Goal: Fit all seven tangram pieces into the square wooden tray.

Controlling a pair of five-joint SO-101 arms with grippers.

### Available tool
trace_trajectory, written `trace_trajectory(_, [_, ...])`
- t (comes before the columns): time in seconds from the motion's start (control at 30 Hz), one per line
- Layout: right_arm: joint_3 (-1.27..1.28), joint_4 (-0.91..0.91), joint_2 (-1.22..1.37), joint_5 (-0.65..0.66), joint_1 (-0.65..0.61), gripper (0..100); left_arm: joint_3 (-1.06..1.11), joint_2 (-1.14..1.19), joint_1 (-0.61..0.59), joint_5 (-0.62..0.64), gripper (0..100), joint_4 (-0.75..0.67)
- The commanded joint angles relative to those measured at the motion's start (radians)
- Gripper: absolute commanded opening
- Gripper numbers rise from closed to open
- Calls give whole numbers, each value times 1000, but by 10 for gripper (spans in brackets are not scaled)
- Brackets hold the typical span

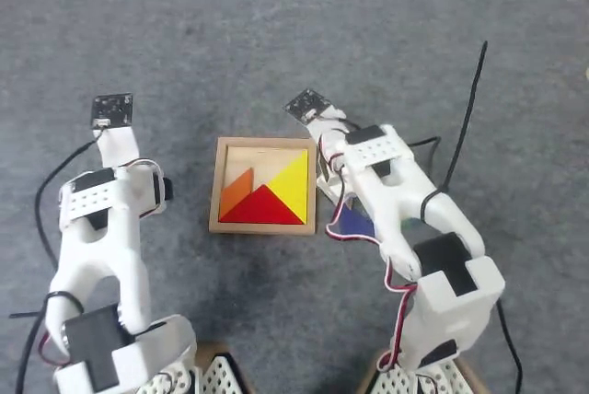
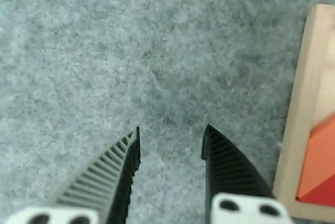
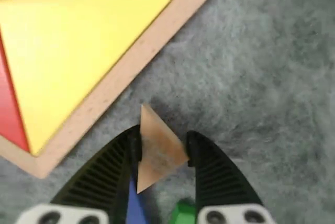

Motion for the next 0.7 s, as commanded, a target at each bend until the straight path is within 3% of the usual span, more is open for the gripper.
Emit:
trace_trajectory(0.0, [-226, 134, -12, -209, -22, 32, -7, -43, 0, 9, 195, -17])
trace_trajectory(0.17, [-400, 200, -12, -411, -101, 32, -8, -43, -3, 9, 195, -15])
trace_trajectory(0.3, [-408, 136, 5, -598, -219, 33, -77, -41, -107, 11, 195, 37])
trace_trajectory(0.47, [-416, -5, 139, -640, -317, 30, -101, -41, -143, 23, 195, 55])
trace_trajectory(0.67, [-450, -24, 249, -755, -320, 34, -102, -41, -144, 25, 195, 55])
